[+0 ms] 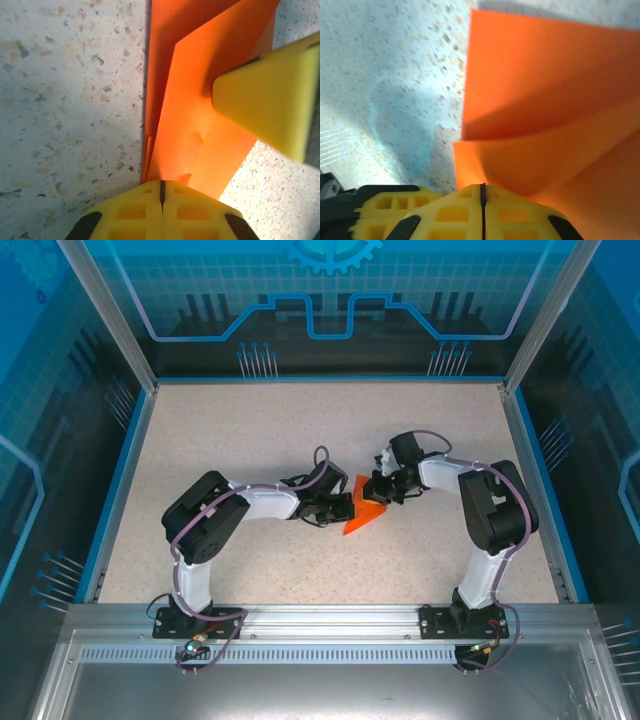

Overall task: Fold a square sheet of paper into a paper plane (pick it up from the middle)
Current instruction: Fourth fold the wing at the center of the table.

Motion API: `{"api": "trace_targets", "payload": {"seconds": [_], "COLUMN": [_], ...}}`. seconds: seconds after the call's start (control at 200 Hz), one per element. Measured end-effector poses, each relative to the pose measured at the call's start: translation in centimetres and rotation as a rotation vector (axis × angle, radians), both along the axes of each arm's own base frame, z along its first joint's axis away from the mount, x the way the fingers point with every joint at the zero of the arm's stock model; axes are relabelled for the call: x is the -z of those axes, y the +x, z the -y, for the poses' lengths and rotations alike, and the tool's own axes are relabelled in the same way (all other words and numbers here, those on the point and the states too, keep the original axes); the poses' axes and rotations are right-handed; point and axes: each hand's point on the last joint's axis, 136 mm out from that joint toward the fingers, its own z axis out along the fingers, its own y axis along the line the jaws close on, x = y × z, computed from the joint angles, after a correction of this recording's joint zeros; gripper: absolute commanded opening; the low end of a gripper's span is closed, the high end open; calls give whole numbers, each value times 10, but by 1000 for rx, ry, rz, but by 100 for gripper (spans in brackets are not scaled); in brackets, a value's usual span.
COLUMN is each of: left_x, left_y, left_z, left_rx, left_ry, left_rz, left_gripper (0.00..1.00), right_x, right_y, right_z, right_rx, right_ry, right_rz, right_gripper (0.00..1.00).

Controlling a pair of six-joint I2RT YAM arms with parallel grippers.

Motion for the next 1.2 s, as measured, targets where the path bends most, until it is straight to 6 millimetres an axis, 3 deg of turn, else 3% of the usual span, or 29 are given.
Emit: {"api": "trace_targets", "payload": {"seconds": [0.35, 0.565, 0.795, 1.05, 1.2], "left_x": [1, 1, 0, -3, -15], "left_y": [-1, -1, -2, -12, -10], "left_z": [-1, -1, -3, -30, -46], "left_rx": [20, 20, 20, -7, -48], "left_ry": [6, 6, 6, 7, -20], "left_rz": [15, 14, 15, -9, 1], "left_gripper": [0, 0, 0, 3, 4], "right_x": [-6, 16, 15, 16, 16], "right_y": [1, -4, -1, -18, -32], "right_z": [-8, -6, -8, -25, -42], "right_rx": [-43, -45, -46, -61, -64], "right_ry": [47, 34, 48, 50, 39], "right_rz": [26, -33, -39, -46, -60], "right_gripper": [7, 7, 7, 7, 7]}}
